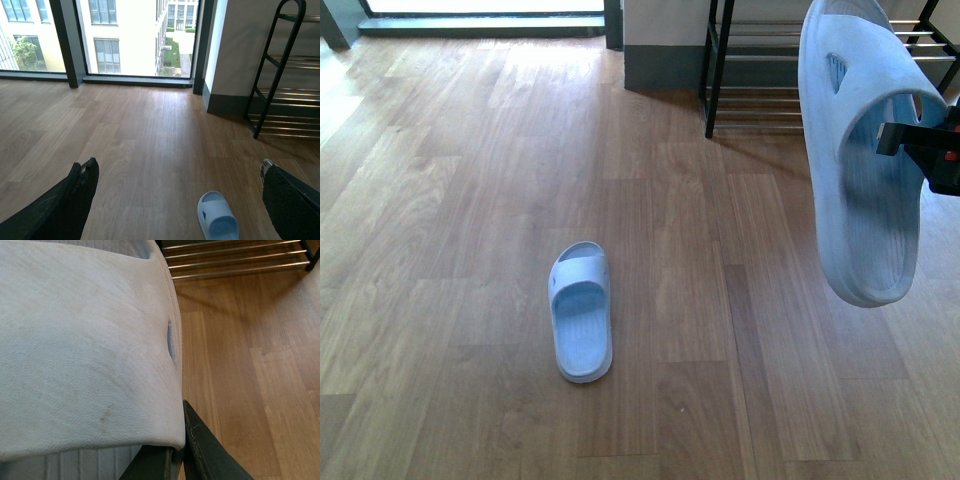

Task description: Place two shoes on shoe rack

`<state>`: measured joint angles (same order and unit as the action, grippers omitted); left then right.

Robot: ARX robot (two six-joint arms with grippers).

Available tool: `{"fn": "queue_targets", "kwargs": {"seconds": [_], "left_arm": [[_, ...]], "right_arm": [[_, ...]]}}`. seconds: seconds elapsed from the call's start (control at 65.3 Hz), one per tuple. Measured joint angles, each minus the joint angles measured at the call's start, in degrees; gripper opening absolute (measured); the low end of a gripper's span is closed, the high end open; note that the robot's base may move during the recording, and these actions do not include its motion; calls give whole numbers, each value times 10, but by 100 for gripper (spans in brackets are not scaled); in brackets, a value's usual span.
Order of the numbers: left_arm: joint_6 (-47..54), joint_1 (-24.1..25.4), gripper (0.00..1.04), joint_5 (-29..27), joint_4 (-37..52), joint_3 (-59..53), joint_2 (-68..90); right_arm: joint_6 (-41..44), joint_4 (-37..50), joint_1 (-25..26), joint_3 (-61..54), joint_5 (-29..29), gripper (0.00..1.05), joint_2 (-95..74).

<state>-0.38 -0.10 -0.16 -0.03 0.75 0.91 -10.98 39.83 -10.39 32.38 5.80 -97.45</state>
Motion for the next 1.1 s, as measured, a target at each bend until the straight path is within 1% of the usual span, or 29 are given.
{"fn": "queue_targets", "kwargs": {"seconds": [0.429,0.766,0.796,0.812,0.827,0.842,0.858,0.873,0.919,0.965,1.011,1.026,1.057,1.072,1.103], "left_arm": [[0,0,95,2,0,0,0],[0,0,95,2,0,0,0],[-12,-5,95,-19,-17,5,11],[-26,-15,95,-50,-60,23,28],[-36,-21,95,-67,-84,31,40],[-59,-29,95,-112,-132,53,76],[-76,-33,95,-127,-153,63,96],[-99,-34,95,-156,-188,76,136],[-134,-27,95,-188,-215,83,217],[-162,-18,95,-194,-194,71,295],[-172,-14,95,-188,-143,56,373],[-174,-13,95,-183,-111,49,413],[-174,-13,95,-178,-76,44,454],[-175,-14,95,-174,-38,40,497],[-174,-14,95,-172,0,38,540]], "right_arm": [[0,0,10,-1,10,1,0],[0,0,8,-1,5,1,-1],[0,0,7,-1,4,1,-1],[0,0,7,-1,4,1,-1],[0,0,7,-1,4,1,-1],[0,0,7,-1,4,1,-1],[0,0,7,-1,4,1,-1],[0,0,7,-1,4,1,-1],[0,0,7,-1,5,1,-1],[0,0,7,-1,4,1,-1],[0,0,7,-1,4,1,-1],[0,0,7,-1,4,1,-1],[0,0,7,-1,4,1,-1],[0,0,7,-1,4,1,-1],[0,0,7,-1,4,1,-1]]}}
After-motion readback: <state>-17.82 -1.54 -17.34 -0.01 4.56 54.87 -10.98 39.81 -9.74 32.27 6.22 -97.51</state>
